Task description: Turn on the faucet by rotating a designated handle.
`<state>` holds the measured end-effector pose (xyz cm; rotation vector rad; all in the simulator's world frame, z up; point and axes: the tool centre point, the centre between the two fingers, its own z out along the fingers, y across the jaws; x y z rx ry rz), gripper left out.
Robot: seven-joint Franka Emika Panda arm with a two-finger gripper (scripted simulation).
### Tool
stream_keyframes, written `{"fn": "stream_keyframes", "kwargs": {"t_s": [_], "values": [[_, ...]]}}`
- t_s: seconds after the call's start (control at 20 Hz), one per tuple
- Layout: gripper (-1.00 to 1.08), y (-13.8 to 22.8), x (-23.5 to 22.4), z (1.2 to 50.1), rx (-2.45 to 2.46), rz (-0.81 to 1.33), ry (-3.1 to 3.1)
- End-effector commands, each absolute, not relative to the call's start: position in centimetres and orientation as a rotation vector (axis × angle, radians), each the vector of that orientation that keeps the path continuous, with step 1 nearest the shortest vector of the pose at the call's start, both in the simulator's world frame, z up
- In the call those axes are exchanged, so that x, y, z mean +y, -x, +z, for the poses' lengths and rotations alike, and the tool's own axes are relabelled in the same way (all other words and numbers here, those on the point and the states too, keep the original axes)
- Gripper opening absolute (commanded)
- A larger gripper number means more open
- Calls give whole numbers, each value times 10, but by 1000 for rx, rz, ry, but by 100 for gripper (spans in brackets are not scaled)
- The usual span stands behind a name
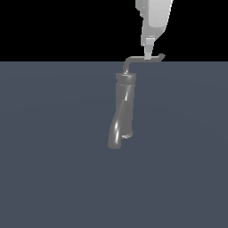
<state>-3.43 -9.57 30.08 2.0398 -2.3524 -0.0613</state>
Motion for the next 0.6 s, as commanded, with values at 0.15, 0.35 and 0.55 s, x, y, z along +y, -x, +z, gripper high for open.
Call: {"fn": "stream_keyframes", "kwargs": {"t_s": [0.15, 0.35, 0.55], "values": [[-100, 0, -124, 300, -2408, -2, -2019], [-100, -10, -132, 300, -2416, -1, -2009], [-100, -18, -137, 300, -2421, 0, -2002]]}}
